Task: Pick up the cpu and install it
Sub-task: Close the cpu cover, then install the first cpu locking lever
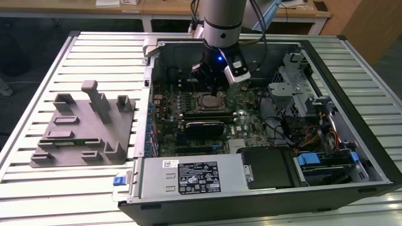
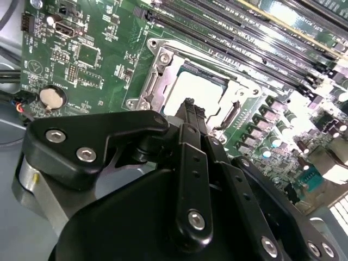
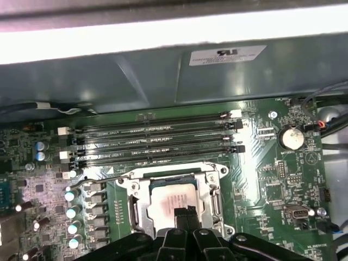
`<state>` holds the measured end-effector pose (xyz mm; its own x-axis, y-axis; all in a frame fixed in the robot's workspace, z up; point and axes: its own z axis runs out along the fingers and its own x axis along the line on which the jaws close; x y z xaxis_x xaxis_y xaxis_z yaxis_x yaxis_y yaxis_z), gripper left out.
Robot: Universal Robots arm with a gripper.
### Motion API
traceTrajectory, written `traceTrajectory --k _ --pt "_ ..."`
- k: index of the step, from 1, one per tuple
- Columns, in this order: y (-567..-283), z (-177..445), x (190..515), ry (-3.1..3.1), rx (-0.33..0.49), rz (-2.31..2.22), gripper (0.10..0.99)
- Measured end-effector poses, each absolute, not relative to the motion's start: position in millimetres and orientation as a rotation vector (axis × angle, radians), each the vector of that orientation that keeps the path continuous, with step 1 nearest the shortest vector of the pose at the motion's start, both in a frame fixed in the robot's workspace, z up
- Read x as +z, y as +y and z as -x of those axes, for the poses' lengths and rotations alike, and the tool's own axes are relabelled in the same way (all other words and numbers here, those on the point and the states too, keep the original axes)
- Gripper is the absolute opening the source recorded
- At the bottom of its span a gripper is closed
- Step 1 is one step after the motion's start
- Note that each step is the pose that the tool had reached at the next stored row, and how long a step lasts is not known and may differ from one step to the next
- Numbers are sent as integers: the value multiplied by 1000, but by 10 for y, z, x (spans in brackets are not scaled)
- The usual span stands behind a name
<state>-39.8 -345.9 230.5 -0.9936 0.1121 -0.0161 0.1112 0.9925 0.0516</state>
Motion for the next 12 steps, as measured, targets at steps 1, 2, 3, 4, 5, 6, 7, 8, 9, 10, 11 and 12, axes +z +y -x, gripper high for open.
traceTrajectory --k 1,2,3,4,5,6,7,8,9,10,11,12 --pt "-3459 398 2306 3117 79 -175 106" --pt "-3459 398 2306 3117 79 -175 106" --pt "-3459 398 2309 3117 79 -175 106" --pt "-3459 398 2311 3117 79 -175 106" --pt "-3459 398 2311 3117 79 -175 106" --pt "-3459 398 2311 3117 79 -175 106" --pt "-3459 398 2312 3117 79 -175 106" --pt "-3459 398 2312 3117 79 -175 106" --pt "-3459 398 2312 3117 79 -175 106" --pt "-3459 398 2312 3117 79 -175 106" --pt "-3459 398 2312 3117 79 -175 106" --pt "-3459 398 2312 3117 79 -175 106"
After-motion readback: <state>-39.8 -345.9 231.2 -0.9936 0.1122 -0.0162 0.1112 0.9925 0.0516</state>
